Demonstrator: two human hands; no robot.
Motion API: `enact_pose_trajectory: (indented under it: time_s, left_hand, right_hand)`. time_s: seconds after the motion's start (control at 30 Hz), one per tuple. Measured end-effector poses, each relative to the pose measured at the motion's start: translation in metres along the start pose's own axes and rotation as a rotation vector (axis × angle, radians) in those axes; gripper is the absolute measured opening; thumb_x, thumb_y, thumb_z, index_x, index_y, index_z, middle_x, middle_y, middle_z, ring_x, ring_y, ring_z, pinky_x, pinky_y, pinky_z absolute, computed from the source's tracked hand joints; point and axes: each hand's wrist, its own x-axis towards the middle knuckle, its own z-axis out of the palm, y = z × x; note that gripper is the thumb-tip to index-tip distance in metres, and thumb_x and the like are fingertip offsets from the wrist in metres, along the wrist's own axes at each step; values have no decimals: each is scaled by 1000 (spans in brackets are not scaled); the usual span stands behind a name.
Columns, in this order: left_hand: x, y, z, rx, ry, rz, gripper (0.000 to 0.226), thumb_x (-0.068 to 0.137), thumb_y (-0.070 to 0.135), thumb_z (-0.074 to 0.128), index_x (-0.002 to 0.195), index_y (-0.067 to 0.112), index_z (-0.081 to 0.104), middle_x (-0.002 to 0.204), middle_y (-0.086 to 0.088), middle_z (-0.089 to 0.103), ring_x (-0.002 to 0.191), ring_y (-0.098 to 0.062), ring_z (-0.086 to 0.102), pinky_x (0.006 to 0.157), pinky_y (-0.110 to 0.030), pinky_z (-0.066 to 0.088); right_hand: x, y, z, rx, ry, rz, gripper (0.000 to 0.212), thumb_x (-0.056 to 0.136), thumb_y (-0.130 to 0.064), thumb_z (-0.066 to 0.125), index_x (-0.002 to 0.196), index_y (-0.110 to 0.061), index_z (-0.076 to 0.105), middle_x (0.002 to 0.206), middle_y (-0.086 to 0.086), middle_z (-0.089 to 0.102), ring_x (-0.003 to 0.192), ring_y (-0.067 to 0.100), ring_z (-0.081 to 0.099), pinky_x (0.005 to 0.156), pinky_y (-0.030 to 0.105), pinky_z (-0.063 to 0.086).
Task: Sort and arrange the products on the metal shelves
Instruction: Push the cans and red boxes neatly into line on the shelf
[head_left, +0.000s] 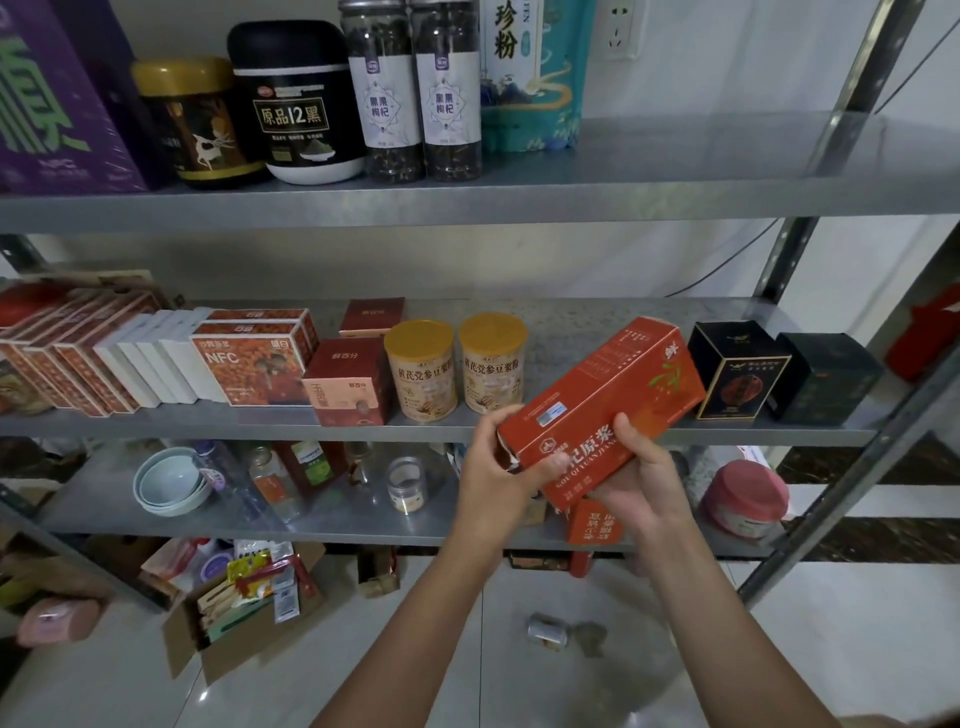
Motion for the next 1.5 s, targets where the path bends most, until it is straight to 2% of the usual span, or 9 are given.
enact_pose_trajectory:
  time_s: [0.17, 0.27, 0.37, 0.43, 0.7, 0.97, 1.17, 1.27, 1.5]
  left_hand:
    - [16, -25, -23, -327, -107, -203, 66, 62, -4, 79, 122, 13, 55, 111, -9, 71, 106, -27, 67, 78, -37, 58]
    - [20, -28, -23, -166, -107, -214, 71, 61, 5, 88, 123, 22, 58, 123, -7, 66, 115, -23, 63, 83, -35, 57]
    - [20, -17, -14, 131, -35, -97, 75, 64, 21, 84, 132, 34, 54, 141, 9, 51, 134, -14, 44, 103, -40, 48]
    - [18, -6, -9, 159, -20, 38, 77, 74, 1, 77, 135, 39, 50, 146, 14, 46, 138, -11, 37, 107, -33, 43]
    - [12, 30, -6, 802, -269, 433, 72, 72, 14, 82, 135, 32, 50, 133, 15, 44, 124, -4, 42, 106, -39, 43]
    - [16, 28, -29, 651, -397, 430, 63, 70, 5, 83, 121, 33, 60, 118, 14, 56, 114, -5, 51, 95, -37, 50]
    - [28, 33, -35, 416, -552, 271, 61, 69, 23, 80, 114, 56, 55, 113, 35, 57, 112, 10, 52, 83, -7, 47]
    - [30, 26, -25, 220, -549, 142, 50, 70, 25, 76, 115, 40, 62, 112, 18, 69, 107, -2, 63, 82, -17, 52]
    - [13, -15, 36, -98, -421, -426, 35, 79, 31, 70, 103, 5, 67, 93, -11, 74, 77, -19, 72, 66, -32, 60]
  right_hand:
    - [-6, -29, -4, -376, -108, -135, 63, 74, -12, 73, 132, -9, 50, 118, 12, 68, 115, 31, 63, 91, 43, 53]
    - [-12, -31, -5, -540, -110, -218, 79, 63, -6, 87, 132, -11, 50, 119, 13, 68, 112, 29, 65, 86, 39, 57]
    - [-14, -28, -4, -700, -34, -283, 75, 50, -12, 90, 115, -33, 60, 110, 1, 72, 106, 20, 68, 80, 35, 58]
    - [-13, -26, -4, -892, -2, -356, 64, 55, -7, 90, 100, -43, 62, 106, -7, 72, 103, 15, 68, 81, 35, 56]
    - [-20, -13, 6, -1586, -34, -864, 47, 68, -1, 84, 106, -18, 64, 102, -14, 62, 101, 14, 59, 108, 51, 37]
    - [-40, -30, -28, -2114, 79, -846, 83, 67, -35, 86, 139, -23, 48, 145, 2, 49, 139, 25, 40, 117, 55, 7]
    - [-76, -34, -48, -1818, 225, -673, 67, 69, -26, 87, 127, -27, 53, 121, -8, 62, 115, 5, 54, 108, 34, 33]
    - [-106, -47, -57, -1360, 221, -480, 71, 62, -20, 88, 118, -45, 54, 119, -11, 58, 106, -5, 58, 84, 26, 57]
    - [-143, -48, -75, -594, 529, -460, 50, 73, -34, 76, 119, -38, 55, 99, -5, 73, 92, 11, 72, 67, 24, 58]
